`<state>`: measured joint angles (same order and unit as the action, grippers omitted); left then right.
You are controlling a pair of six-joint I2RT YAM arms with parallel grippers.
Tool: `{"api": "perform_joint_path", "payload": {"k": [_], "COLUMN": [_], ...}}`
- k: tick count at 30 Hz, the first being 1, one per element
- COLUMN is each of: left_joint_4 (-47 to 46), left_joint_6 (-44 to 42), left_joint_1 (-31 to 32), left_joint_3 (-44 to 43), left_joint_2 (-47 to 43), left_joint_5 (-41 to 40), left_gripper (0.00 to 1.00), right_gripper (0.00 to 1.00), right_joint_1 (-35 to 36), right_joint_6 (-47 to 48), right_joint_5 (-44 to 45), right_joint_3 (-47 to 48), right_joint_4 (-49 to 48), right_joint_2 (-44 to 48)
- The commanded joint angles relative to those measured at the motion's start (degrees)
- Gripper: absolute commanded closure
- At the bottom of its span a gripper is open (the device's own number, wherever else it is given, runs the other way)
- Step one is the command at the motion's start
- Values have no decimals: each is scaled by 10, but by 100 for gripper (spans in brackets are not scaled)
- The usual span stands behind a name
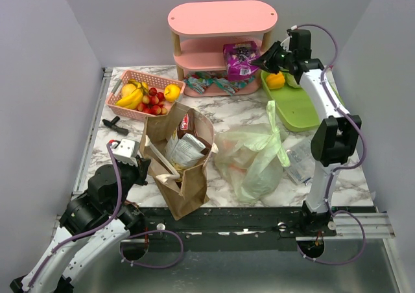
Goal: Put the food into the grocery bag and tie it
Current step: Pick up the snack from the shelf.
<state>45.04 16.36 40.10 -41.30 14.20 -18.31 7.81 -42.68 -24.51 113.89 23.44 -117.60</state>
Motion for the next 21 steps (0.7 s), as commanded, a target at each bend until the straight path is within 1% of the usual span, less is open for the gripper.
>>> {"api": "perform_joint_path", "payload": {"k": [1,8,18,21], "left_joint_4": [-8,-8,-8,-8], "left_joint_6": [3,4,4,4], "left_joint_1": [-4,-6,-7,-9], "left_joint_3": [7,7,7,7], "left_joint_2": [-1,1,4,4], "left_joint_5": [12,10,10,11], "left_gripper": [100,100,100,100], "right_gripper": [99,99,99,99], "right_joint_1": [2,8,27,43], "right_joint_6": [23,36,67,82], "right_joint_5": [-46,-89,-142,-154], "right_joint_3": [-34,-97,-103,-94], "right_joint_4": [34,41,104,139], "right_joint_2": [77,169,260,280]}}
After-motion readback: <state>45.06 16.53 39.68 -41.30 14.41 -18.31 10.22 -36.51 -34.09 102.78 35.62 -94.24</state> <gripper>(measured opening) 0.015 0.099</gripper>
